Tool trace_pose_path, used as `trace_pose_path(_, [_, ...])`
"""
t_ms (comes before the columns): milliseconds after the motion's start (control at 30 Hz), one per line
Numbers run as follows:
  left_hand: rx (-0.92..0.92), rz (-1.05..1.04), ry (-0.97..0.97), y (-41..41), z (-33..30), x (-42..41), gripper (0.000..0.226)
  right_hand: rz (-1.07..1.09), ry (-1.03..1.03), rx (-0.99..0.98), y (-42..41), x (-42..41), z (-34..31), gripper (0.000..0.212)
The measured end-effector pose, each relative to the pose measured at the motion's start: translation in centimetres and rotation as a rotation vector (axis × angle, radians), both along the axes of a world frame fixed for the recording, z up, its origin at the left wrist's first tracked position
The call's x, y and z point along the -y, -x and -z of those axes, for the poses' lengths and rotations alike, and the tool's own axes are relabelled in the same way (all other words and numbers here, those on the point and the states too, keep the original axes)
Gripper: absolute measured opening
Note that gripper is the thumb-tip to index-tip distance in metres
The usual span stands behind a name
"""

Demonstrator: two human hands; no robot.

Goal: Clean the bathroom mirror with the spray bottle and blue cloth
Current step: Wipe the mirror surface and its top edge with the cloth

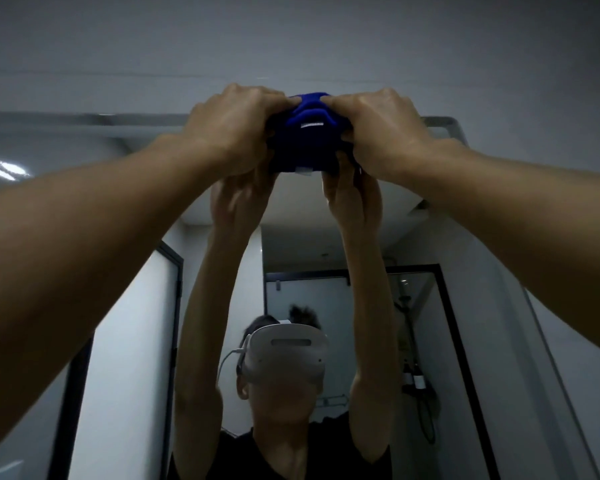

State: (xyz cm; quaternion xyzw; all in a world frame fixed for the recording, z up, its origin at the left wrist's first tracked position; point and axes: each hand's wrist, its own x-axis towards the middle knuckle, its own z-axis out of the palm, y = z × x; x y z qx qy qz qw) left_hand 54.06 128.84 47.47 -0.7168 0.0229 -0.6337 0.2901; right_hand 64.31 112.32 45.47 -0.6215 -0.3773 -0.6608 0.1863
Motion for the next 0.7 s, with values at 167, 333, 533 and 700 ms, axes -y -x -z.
trace_pose_path(167, [0.024, -0.026, -0.006, 1.4, 0.1, -2.2, 0.053, -0.019, 0.006, 0.010, 1.3, -2.1, 0.2, 0.042])
trace_pose_path(333, [0.051, -0.052, 0.022, 3.9, 0.2, -5.0, 0.053, -0.039, 0.022, 0.022, 3.4, -5.1, -0.1, 0.040])
trace_pose_path(533, [0.049, -0.095, 0.033, 6.9, 0.8, -8.8, 0.053, 0.004, 0.060, 0.082, 5.7, -8.8, -0.5, 0.040])
trace_pose_path(700, [0.043, -0.081, 0.036, 7.2, 1.9, -9.1, 0.049, 0.080, 0.079, 0.119, 6.1, -9.2, -0.3, 0.039])
